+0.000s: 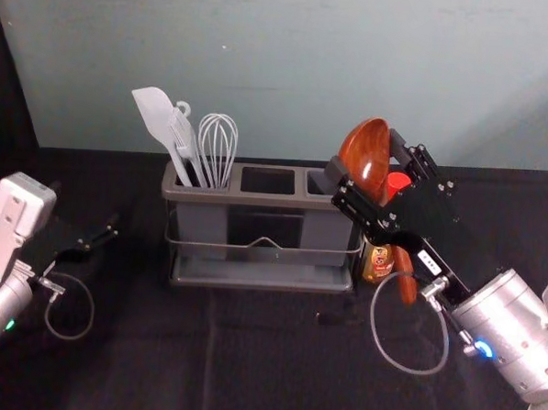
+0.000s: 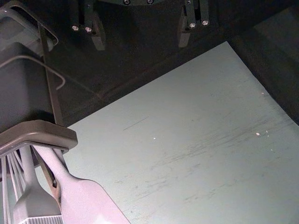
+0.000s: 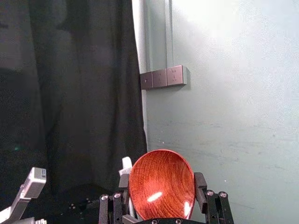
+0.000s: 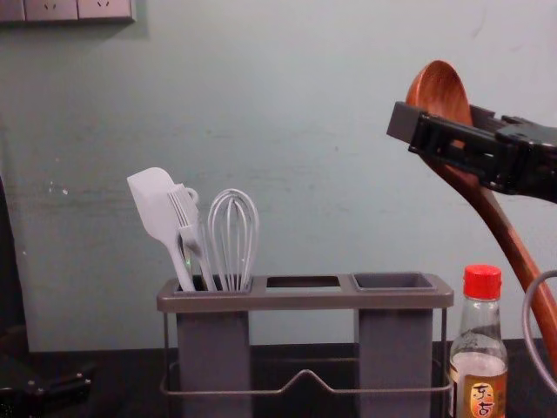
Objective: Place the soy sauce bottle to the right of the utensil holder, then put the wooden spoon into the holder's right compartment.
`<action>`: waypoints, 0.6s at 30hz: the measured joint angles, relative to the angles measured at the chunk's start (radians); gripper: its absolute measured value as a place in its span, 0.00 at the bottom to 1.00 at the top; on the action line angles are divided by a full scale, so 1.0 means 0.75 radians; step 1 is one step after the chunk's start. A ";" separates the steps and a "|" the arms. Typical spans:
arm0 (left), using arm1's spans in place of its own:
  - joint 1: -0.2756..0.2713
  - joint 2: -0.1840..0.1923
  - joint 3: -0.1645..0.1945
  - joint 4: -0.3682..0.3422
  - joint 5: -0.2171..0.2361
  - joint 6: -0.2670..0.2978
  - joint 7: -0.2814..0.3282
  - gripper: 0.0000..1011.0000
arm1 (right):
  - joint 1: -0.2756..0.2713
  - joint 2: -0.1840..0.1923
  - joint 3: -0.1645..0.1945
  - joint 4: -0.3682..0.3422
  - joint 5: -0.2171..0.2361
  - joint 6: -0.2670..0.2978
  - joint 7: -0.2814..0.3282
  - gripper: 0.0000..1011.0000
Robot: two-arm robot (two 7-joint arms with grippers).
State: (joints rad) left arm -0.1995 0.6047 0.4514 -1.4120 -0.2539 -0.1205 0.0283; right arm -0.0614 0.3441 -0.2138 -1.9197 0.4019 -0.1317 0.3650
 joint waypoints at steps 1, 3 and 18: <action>0.000 0.000 0.000 0.000 0.000 0.000 0.000 1.00 | 0.000 0.000 0.000 0.000 0.000 0.000 0.000 0.83; 0.000 0.000 0.000 0.000 0.000 0.000 0.000 1.00 | 0.000 0.000 0.000 0.000 0.000 0.000 0.000 0.83; 0.000 0.000 0.000 0.000 0.000 0.000 0.000 1.00 | 0.254 -0.071 -0.096 0.255 0.031 -0.020 0.037 0.83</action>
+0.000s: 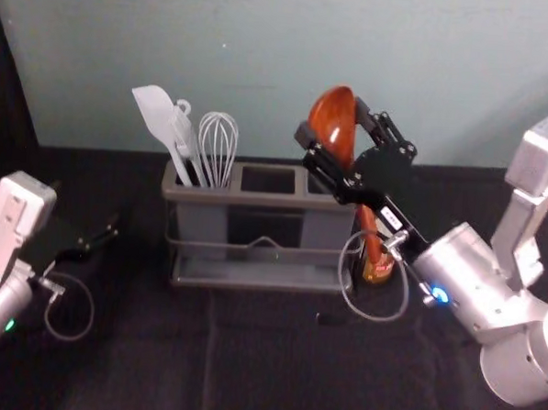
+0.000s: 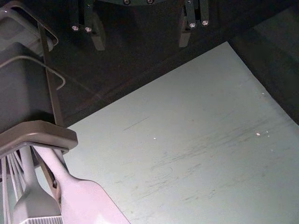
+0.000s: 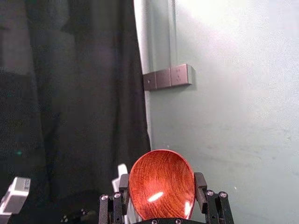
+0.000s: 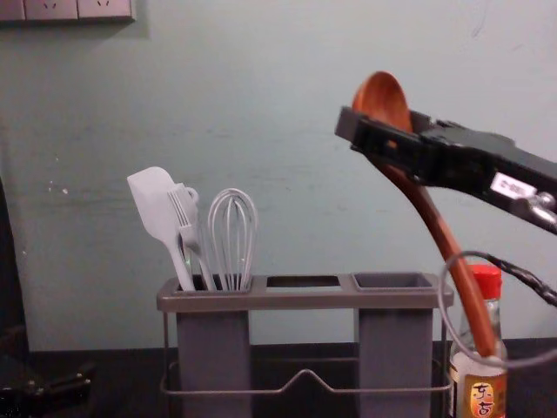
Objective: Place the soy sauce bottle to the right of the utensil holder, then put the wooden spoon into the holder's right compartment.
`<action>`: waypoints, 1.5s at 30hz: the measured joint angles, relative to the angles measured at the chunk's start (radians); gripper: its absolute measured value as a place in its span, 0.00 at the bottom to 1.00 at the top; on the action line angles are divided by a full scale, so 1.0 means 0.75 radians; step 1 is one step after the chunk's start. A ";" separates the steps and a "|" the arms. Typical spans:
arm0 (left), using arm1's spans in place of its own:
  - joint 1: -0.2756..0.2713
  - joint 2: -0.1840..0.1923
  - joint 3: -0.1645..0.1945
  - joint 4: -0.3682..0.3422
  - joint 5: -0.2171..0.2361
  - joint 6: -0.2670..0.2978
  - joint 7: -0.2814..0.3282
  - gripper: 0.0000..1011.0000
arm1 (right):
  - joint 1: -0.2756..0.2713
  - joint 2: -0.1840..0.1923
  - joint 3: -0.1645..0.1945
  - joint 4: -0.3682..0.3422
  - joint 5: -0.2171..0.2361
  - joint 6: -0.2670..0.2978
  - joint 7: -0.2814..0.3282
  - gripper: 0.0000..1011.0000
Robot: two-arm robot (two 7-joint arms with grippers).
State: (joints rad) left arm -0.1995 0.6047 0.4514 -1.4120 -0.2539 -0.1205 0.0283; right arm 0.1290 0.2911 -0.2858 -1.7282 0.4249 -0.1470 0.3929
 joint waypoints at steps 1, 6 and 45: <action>0.000 0.000 0.000 0.000 0.000 0.000 0.000 1.00 | 0.037 -0.005 -0.009 0.033 0.010 -0.005 0.016 0.83; 0.000 0.000 0.000 0.000 0.000 0.000 0.000 1.00 | 0.147 -0.020 -0.032 0.123 0.030 -0.005 0.048 0.83; 0.000 0.000 0.000 0.000 0.000 0.000 0.000 1.00 | 0.376 -0.253 -0.010 0.657 0.176 -0.421 0.219 0.83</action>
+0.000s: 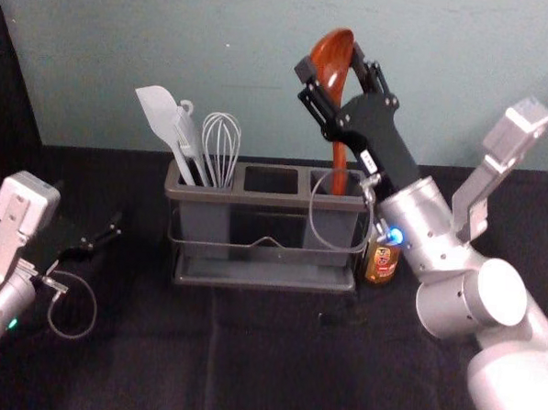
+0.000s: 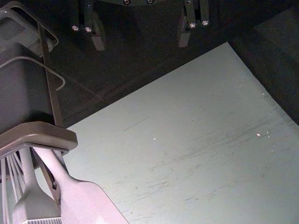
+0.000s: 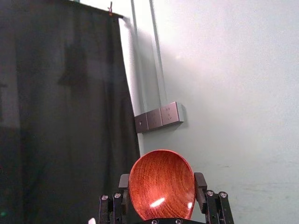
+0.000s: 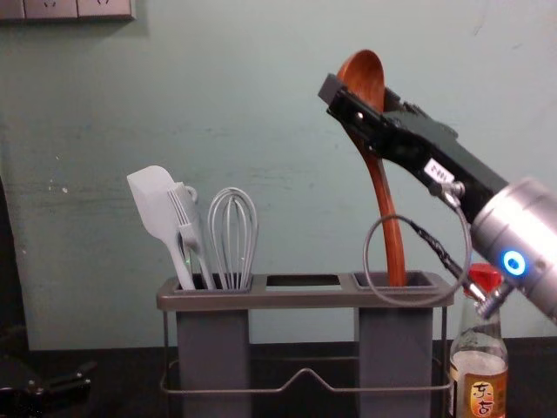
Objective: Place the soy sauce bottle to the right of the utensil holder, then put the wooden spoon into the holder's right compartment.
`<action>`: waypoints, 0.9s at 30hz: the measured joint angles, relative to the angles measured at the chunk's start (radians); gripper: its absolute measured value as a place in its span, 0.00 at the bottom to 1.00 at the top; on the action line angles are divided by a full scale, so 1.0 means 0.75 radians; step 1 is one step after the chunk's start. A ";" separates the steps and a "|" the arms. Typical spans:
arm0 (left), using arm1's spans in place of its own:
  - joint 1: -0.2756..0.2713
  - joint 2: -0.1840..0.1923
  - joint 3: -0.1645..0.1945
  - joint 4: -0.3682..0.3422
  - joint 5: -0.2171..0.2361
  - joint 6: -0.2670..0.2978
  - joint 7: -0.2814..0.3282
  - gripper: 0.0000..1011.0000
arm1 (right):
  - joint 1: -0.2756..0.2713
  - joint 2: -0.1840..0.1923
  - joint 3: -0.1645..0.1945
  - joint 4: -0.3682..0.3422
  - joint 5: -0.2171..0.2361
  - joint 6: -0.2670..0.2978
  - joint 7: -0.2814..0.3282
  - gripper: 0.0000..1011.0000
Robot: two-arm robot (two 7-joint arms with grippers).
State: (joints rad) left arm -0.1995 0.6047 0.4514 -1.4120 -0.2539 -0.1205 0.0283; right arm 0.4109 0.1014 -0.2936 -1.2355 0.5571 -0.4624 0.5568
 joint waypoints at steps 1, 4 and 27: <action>0.000 0.000 0.000 0.000 0.000 0.000 0.000 1.00 | -0.002 -0.003 0.002 0.008 0.008 -0.006 0.009 0.83; 0.000 0.000 0.000 0.000 0.000 0.000 0.000 1.00 | -0.010 -0.015 0.010 0.038 0.038 -0.026 0.042 0.83; 0.000 0.000 0.000 0.000 0.000 0.000 0.000 1.00 | -0.035 -0.052 0.036 0.179 0.162 -0.053 0.168 0.83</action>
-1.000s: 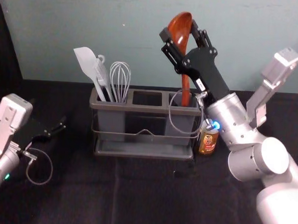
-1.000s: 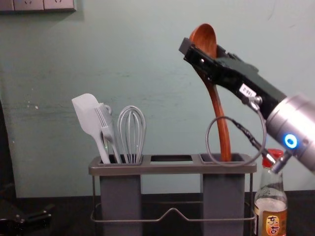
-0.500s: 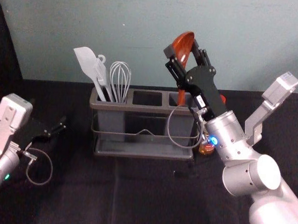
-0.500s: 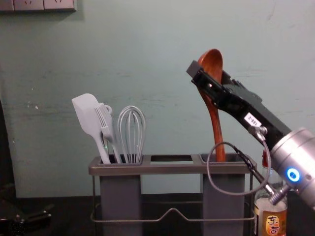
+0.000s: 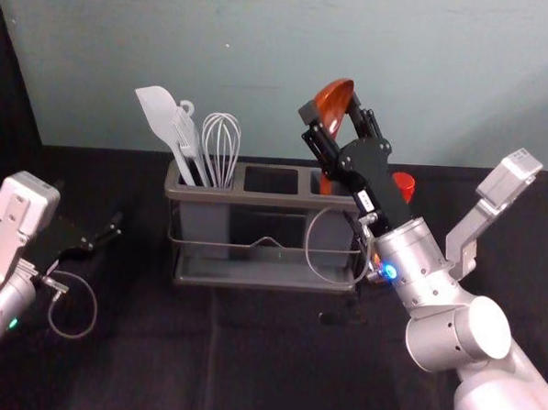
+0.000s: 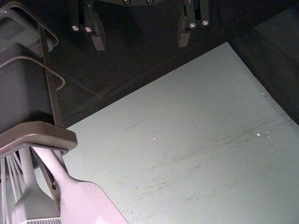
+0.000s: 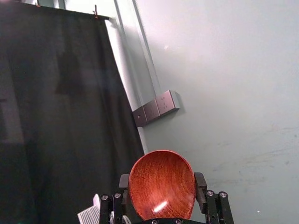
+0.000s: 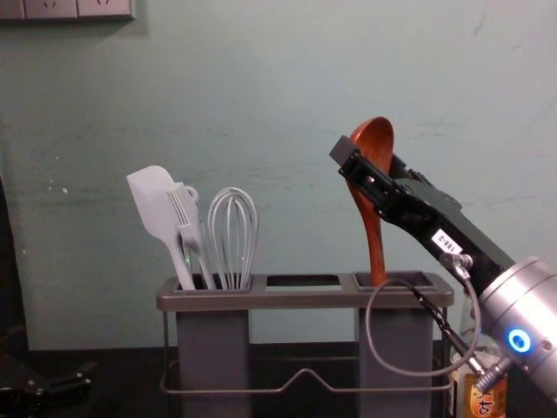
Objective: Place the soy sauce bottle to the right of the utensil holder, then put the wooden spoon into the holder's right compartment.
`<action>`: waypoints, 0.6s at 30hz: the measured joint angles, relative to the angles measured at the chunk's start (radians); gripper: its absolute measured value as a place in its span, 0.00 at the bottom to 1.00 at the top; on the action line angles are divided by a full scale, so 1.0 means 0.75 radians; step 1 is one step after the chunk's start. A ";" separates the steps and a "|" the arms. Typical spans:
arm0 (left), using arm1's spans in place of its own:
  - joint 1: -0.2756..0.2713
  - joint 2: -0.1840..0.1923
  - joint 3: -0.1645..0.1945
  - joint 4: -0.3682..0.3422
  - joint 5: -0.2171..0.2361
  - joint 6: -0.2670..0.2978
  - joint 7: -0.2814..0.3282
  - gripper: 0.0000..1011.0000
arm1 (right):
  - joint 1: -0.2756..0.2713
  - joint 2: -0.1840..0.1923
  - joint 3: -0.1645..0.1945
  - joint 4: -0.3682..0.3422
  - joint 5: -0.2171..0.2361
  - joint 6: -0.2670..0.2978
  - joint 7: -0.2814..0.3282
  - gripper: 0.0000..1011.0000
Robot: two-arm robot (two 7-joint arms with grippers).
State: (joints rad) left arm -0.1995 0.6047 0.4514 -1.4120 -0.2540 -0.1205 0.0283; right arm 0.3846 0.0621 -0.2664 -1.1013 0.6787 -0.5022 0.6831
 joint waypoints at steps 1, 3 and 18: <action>0.000 0.000 0.000 0.000 0.000 0.000 0.000 1.00 | -0.001 0.000 0.000 0.001 0.000 0.000 0.000 0.83; 0.000 0.000 0.000 0.000 0.000 0.000 0.000 1.00 | -0.004 -0.002 0.001 0.003 0.002 0.000 0.001 0.83; 0.000 0.000 0.000 0.000 0.000 0.000 0.000 1.00 | -0.038 -0.004 0.011 0.002 0.006 -0.012 0.003 0.83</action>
State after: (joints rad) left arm -0.1995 0.6047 0.4514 -1.4120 -0.2539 -0.1205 0.0283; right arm 0.3561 0.0593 -0.2579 -1.0999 0.6835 -0.5112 0.6856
